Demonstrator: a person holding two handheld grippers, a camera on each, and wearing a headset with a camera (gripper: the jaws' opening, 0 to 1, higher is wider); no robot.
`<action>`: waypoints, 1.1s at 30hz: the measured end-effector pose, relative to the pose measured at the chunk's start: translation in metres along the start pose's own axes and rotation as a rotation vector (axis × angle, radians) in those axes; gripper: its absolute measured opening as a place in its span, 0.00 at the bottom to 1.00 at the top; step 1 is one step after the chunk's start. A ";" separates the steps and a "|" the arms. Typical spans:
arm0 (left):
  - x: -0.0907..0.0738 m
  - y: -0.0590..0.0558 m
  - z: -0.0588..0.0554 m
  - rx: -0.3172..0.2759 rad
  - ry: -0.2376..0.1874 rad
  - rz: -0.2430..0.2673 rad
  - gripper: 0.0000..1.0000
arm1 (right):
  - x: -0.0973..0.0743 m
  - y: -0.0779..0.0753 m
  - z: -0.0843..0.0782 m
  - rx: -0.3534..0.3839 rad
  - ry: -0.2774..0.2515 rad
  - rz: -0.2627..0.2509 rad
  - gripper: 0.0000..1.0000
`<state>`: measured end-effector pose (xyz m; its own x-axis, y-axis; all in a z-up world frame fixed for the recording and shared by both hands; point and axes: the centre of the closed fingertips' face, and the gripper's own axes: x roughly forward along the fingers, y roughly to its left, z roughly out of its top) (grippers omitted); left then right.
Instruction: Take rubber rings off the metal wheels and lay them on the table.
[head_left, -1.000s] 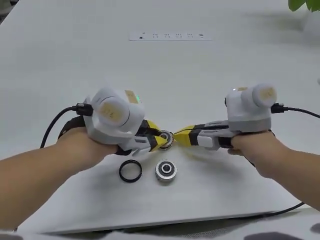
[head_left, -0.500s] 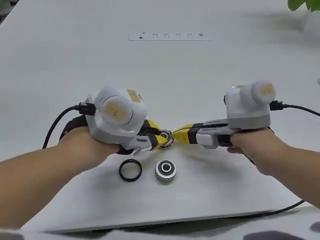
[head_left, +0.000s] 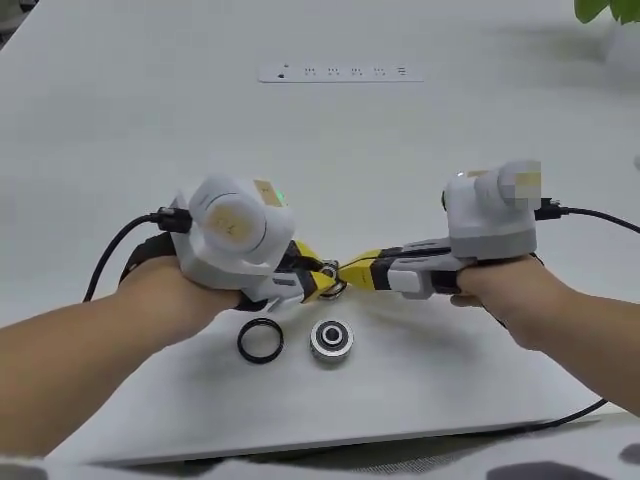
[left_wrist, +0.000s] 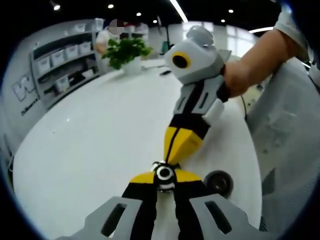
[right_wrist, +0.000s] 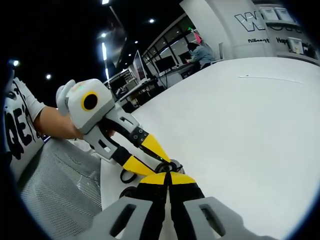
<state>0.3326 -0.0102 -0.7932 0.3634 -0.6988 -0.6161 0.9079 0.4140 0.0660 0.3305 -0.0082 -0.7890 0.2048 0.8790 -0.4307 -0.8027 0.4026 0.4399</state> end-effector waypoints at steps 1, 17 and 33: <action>0.000 0.000 0.000 0.001 0.000 0.000 0.12 | 0.000 0.000 0.000 0.001 0.000 0.002 0.00; 0.003 0.000 0.000 0.014 -0.007 -0.010 0.13 | 0.003 0.005 0.001 -0.014 -0.015 0.022 0.00; -0.003 -0.001 0.003 0.061 -0.011 -0.042 0.14 | 0.000 0.001 0.007 0.014 -0.042 0.015 0.00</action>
<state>0.3310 -0.0105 -0.7894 0.3263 -0.7211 -0.6111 0.9334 0.3477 0.0882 0.3332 -0.0064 -0.7830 0.2165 0.8948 -0.3906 -0.7979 0.3927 0.4574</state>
